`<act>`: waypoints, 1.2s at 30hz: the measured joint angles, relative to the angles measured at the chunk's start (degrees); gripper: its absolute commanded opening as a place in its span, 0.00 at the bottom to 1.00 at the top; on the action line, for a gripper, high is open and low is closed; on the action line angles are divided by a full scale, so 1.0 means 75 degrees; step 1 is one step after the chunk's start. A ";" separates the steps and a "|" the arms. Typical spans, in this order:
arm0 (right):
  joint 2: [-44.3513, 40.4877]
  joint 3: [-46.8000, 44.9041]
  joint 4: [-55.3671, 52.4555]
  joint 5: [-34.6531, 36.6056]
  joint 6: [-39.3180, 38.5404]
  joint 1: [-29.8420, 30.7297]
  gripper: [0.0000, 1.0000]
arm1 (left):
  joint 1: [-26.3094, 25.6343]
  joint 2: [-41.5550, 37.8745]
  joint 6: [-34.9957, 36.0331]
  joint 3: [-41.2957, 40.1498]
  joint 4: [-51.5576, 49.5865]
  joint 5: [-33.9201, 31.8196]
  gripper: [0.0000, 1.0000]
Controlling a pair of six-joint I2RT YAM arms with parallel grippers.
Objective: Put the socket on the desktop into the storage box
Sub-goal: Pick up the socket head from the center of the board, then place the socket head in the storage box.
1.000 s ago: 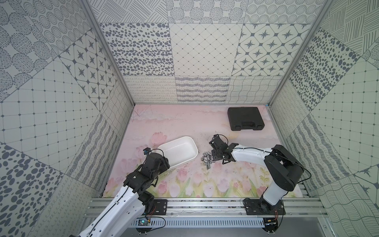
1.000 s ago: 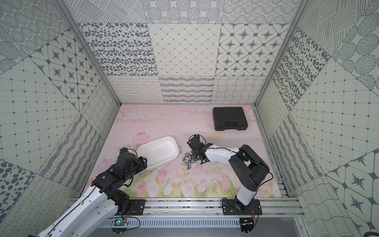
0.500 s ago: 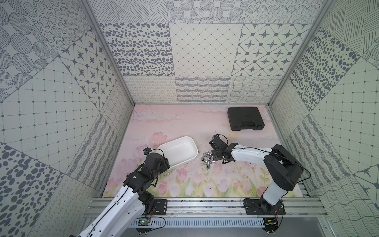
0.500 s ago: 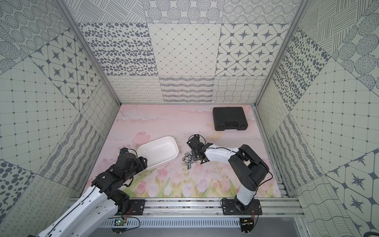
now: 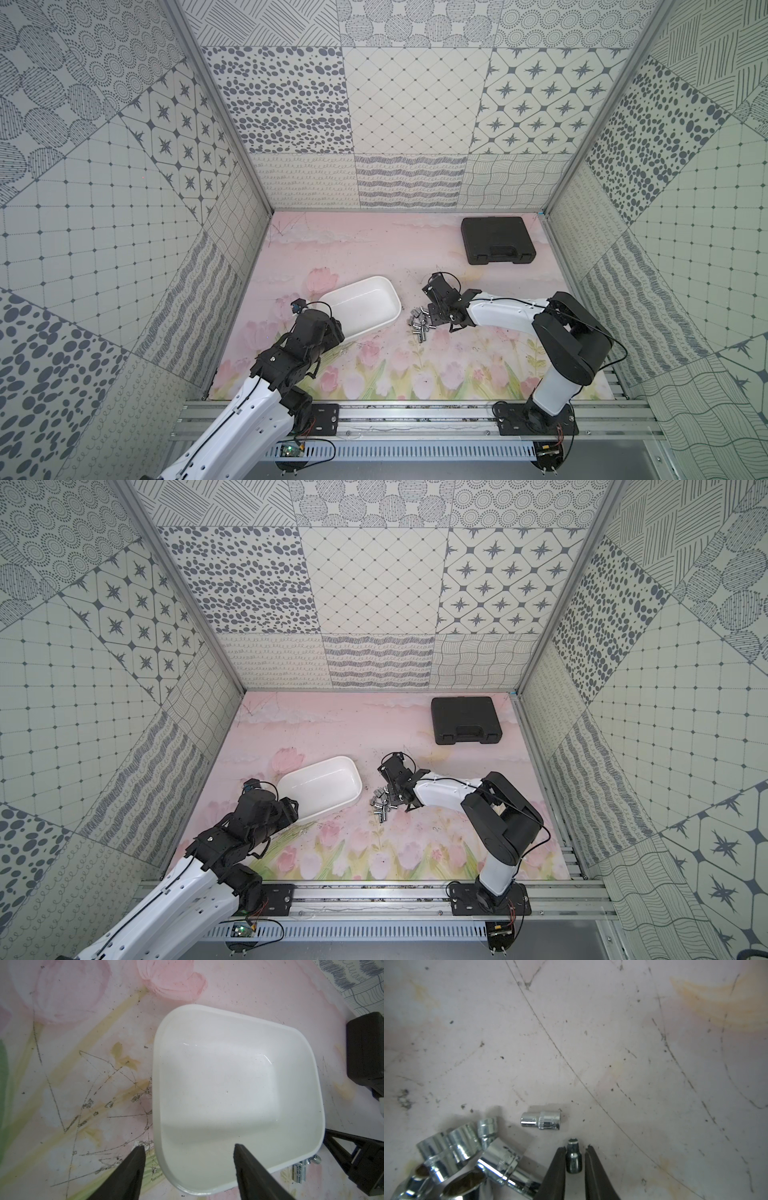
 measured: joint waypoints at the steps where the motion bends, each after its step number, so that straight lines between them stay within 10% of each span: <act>1: 0.0012 0.0017 -0.0003 -0.0006 0.0000 0.0000 0.16 | 0.0000 0.0009 0.0003 0.0000 0.0000 0.0009 0.72; 24: -0.1603 0.0184 -0.0475 -0.0119 0.0000 0.0154 0.03 | 0.0000 0.0047 0.0003 0.0035 0.0000 0.0099 0.72; 36: 0.0111 0.3631 -0.0740 -0.0297 0.0023 0.1719 0.06 | -0.0003 0.0108 0.0000 0.0041 0.0000 0.0099 0.71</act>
